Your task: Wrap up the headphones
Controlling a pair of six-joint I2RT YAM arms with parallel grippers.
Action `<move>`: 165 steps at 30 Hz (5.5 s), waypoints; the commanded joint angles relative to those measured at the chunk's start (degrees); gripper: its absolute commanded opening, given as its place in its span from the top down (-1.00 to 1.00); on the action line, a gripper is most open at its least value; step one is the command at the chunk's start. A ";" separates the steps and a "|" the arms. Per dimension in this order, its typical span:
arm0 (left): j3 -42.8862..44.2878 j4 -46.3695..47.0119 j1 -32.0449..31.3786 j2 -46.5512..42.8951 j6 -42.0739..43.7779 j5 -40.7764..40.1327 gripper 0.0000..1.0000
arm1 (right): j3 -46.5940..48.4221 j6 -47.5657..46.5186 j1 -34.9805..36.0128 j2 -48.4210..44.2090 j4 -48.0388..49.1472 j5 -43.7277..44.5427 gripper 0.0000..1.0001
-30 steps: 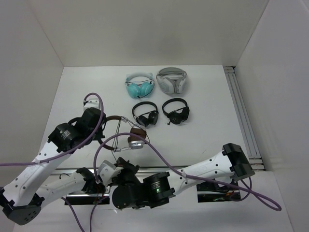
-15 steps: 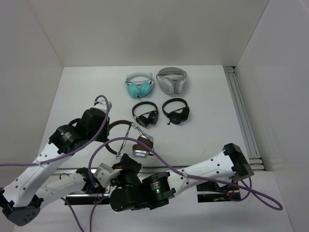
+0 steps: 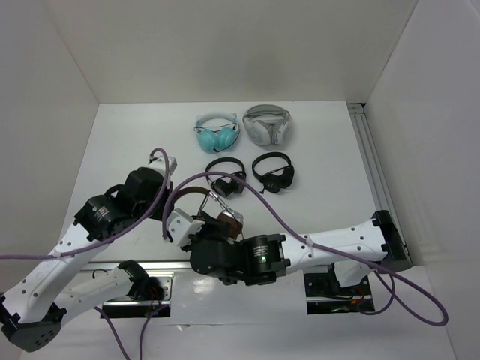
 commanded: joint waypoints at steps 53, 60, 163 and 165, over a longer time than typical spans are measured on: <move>0.31 4.14 -3.64 5.10 3.11 8.17 1.00 | -1.44 -9.33 -22.84 -8.94 3.08 -20.11 1.00; -0.21 4.14 -8.81 4.57 3.63 8.43 1.00 | -2.04 -11.27 -24.87 -9.99 -1.32 -25.11 1.00; 7.89 -0.63 -14.71 19.17 -6.73 -0.96 1.00 | -13.04 14.36 -49.83 -17.63 6.42 -44.21 -0.46; 6.56 1.75 -14.71 17.69 -7.26 -0.96 1.00 | -10.15 16.84 -49.83 -18.33 4.84 -39.73 -0.46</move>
